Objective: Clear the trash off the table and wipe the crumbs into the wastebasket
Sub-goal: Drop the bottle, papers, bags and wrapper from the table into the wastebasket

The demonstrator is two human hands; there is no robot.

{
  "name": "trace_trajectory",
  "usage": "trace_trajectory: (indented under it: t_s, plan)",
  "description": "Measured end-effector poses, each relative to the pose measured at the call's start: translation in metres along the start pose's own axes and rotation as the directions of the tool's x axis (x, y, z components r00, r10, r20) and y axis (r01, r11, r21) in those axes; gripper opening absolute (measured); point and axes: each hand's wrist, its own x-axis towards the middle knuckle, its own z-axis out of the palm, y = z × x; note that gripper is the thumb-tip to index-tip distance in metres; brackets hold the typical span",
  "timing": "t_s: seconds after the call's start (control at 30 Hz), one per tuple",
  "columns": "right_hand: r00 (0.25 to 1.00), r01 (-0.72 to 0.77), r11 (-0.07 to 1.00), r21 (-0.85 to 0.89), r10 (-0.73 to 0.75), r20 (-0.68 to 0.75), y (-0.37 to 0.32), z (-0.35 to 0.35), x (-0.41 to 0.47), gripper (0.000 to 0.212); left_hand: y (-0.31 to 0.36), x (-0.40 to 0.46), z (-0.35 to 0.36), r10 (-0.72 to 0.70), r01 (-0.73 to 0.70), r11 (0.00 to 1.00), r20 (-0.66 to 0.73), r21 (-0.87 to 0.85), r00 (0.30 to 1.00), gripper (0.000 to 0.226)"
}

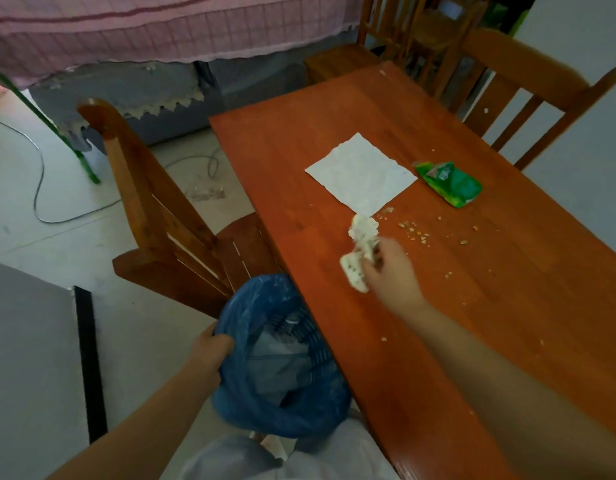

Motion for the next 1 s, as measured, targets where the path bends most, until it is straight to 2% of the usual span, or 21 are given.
trace_trajectory:
  t_s: [0.03,0.1,0.2,0.23,0.3,0.37,0.43,0.5,0.53,0.6,0.73,0.8,0.9,1.0]
  plan:
    - [0.992,0.056,0.998,0.016,-0.057,0.109,-0.013,0.012,-0.018,0.022,0.000,-0.001,-0.002,0.000,0.000,1.000,-0.004,-0.005,1.000,0.055]
    - [0.932,0.138,0.990,0.038,-0.143,0.333,-0.034,0.037,-0.051,0.029,-0.002,-0.001,-0.005,0.009,-0.009,1.000,-0.004,-0.001,1.000,0.055]
    - [0.816,0.171,0.981,0.087,-0.190,0.546,-0.044,0.060,-0.071,0.056,-0.004,-0.001,-0.008,0.002,-0.002,1.000,-0.011,0.000,1.000,0.054]
    - [0.807,0.182,0.979,0.097,-0.205,0.555,-0.043,0.060,-0.066,0.060,-0.004,-0.001,-0.008,0.000,0.000,1.000,-0.013,-0.001,1.000,0.054]
    - [0.873,0.214,0.974,0.069,-0.222,0.435,-0.036,0.052,-0.042,0.057,-0.004,-0.004,-0.010,-0.002,0.001,1.000,-0.013,-0.013,1.000,0.056]
    - [0.951,0.236,0.969,-0.069,-0.216,0.221,-0.023,0.039,-0.003,0.051,-0.003,-0.006,-0.011,-0.008,0.008,1.000,-0.008,-0.031,1.000,0.057]
    - [0.986,0.160,0.941,-0.296,-0.140,0.090,-0.007,0.027,0.039,0.052,-0.001,-0.008,-0.012,-0.018,0.017,0.999,-0.013,-0.041,1.000,0.058]
    - [0.993,0.062,0.857,-0.512,0.000,0.121,0.008,0.023,0.070,0.056,0.001,-0.010,-0.012,-0.026,0.025,0.998,-0.007,-0.050,1.000,0.059]
    - [0.985,0.058,0.822,-0.567,0.044,0.165,0.015,0.024,0.080,0.055,0.003,-0.011,-0.013,-0.025,0.024,0.998,-0.007,-0.053,1.000,0.059]
    - [0.973,0.106,0.794,-0.599,0.041,0.226,0.024,0.026,0.088,0.044,0.006,-0.012,-0.014,-0.028,0.027,0.998,-0.008,-0.057,1.000,0.059]
    - [0.987,0.137,0.880,-0.456,-0.084,0.134,0.024,0.027,0.083,0.035,0.010,-0.008,-0.017,-0.034,0.033,0.998,-0.018,-0.050,0.999,0.059]
    - [0.976,0.215,0.919,-0.330,-0.189,0.110,0.009,0.025,0.071,0.033,0.011,-0.008,-0.016,-0.031,0.031,0.999,-0.018,-0.036,0.999,0.059]
    - [0.900,0.412,0.900,-0.146,-0.376,0.220,-0.023,0.037,0.027,0.033,0.011,-0.007,-0.013,-0.034,0.033,0.998,-0.017,-0.046,0.999,0.059]
    - [0.800,0.506,0.862,-0.020,-0.461,0.385,-0.037,0.076,-0.028,0.035,0.011,-0.003,-0.013,-0.049,0.048,0.998,-0.022,-0.041,0.999,0.060]
